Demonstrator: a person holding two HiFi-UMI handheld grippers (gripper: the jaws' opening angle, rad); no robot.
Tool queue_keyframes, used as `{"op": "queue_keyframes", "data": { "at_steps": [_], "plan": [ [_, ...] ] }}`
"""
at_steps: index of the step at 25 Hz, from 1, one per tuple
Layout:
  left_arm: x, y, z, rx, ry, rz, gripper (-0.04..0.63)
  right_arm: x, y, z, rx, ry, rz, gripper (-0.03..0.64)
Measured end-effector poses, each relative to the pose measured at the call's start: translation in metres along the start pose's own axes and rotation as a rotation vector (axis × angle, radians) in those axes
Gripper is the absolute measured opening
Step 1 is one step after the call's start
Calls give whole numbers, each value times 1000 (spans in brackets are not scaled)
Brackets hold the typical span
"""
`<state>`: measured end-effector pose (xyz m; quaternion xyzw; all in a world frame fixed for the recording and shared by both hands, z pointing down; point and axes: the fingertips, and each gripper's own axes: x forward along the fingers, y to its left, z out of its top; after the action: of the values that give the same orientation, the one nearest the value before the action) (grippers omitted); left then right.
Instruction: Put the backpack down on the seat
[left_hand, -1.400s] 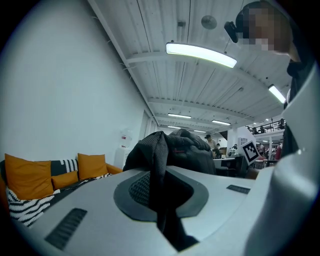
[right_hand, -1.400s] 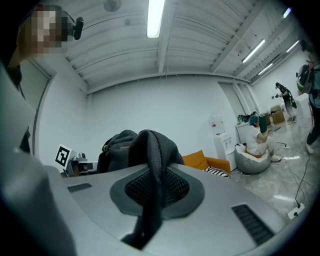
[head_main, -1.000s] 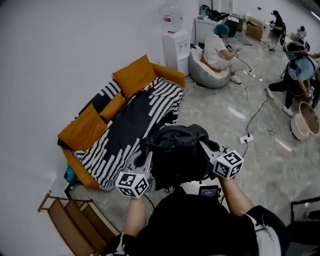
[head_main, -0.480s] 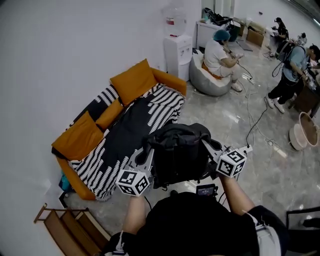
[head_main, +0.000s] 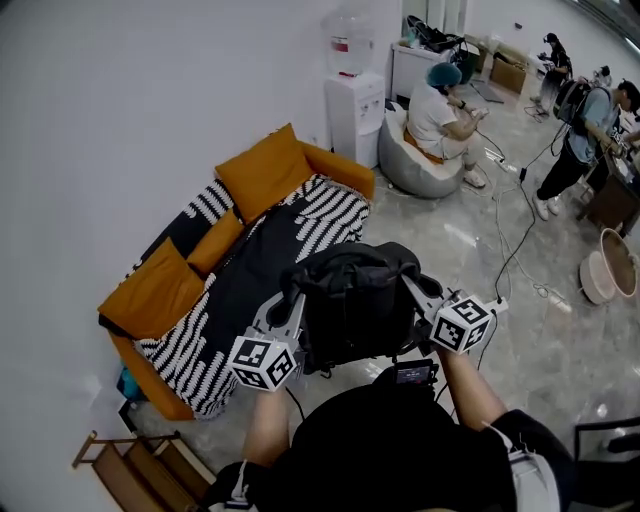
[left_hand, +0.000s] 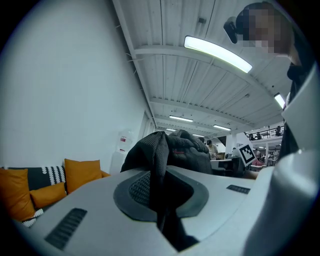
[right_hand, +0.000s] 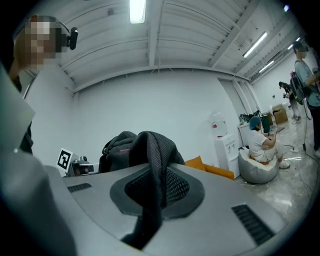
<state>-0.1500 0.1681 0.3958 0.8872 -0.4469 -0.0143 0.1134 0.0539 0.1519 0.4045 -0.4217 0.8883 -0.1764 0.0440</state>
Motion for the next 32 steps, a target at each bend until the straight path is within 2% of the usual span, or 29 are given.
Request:
{"op": "queue_keyframes", "data": {
  "at_steps": [9,16,22,32],
  "plan": [
    [47,30,9,2,17,-10,35,40,-36,11,31,13,3,48],
    [92,47,23,11,30,-5,35,68,-70,33,51,4,48,48],
    [147,66,40,-4,51,22,35,104,-114,62,67,-9,85,48],
    [237,114,62,-23,9,80,35,179,-185,100,51,1,151,48]
  ]
}}
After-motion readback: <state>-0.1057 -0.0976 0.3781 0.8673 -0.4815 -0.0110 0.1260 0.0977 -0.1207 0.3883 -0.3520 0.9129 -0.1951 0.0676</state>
